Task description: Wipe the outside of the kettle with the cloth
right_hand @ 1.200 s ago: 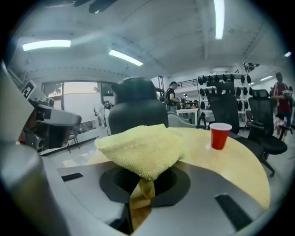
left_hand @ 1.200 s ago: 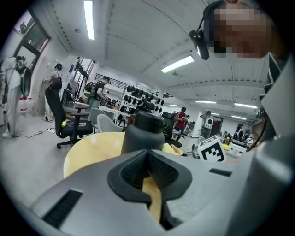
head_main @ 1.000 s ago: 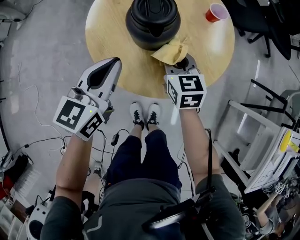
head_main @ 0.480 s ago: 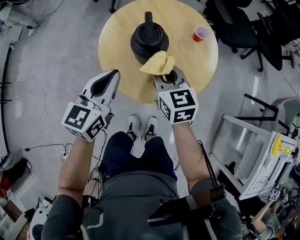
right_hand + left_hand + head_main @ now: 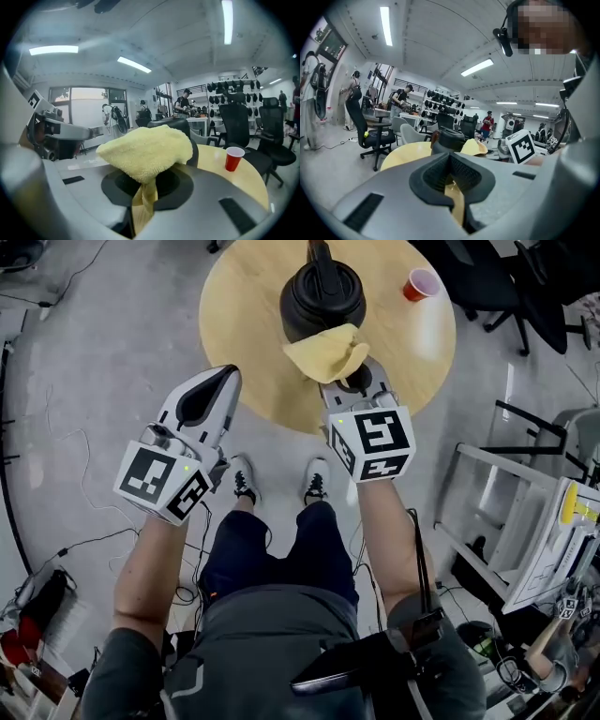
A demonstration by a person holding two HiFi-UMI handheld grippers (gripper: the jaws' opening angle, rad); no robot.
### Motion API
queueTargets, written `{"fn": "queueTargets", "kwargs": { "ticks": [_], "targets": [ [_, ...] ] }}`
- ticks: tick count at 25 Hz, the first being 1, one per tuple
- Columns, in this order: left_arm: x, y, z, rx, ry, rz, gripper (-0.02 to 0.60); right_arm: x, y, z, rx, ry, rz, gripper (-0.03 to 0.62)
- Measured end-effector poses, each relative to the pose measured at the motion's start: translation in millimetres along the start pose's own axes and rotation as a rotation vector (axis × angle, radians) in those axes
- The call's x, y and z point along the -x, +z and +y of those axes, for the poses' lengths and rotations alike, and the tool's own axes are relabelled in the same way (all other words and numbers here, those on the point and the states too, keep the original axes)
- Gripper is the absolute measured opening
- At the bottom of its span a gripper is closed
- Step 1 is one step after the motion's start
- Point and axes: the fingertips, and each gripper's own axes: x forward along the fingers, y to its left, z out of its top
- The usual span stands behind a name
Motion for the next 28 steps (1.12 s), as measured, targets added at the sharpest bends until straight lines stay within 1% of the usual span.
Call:
{"fn": "queueTargets", "kwargs": {
  "ticks": [2, 5, 8, 13, 16, 19, 23, 26, 28],
  "targets": [
    [0.9, -9.5, 4.6, -0.004, -0.029, 0.016, 0.009, -4.4, -18.2, 2.6, -0.007, -0.023, 0.032, 0.064],
    [1.1, -19.8, 10.6, -0.024, -0.063, 0.031, 0.009, -15.6, -57.8, -0.4, -0.044, -0.064, 0.102, 0.064],
    [-3.4, -30.2, 20.6, -0.034, -0.075, 0.038, 0.009, -27.7, -88.0, -7.8, -0.069, -0.107, 0.132, 0.064],
    [-8.0, -49.7, 30.0, -0.005, -0.087, 0.047, 0.009, -38.5, -113.5, -10.8, -0.058, -0.151, 0.177, 0.064],
    [-5.6, -54.7, 34.9, 0.005, -0.101, 0.052, 0.009, -40.0, -120.7, -12.0, -0.067, -0.181, 0.205, 0.064],
    [1.3, -49.1, 39.4, 0.023, -0.120, 0.040, 0.009, -35.5, -106.4, -7.8, -0.054, -0.199, 0.206, 0.064],
    [15.9, -27.0, 48.8, 0.040, -0.126, 0.027, 0.009, -20.5, -55.2, 11.0, -0.057, -0.213, 0.132, 0.064],
    [27.4, -8.1, 54.2, 0.016, -0.147, 0.020, 0.009, -17.6, -16.8, 27.2, -0.058, -0.222, 0.089, 0.064],
    [28.7, 2.7, 51.8, -0.007, -0.175, 0.011, 0.009, -19.3, 3.9, 28.4, -0.051, -0.239, 0.068, 0.064]
  ]
}}
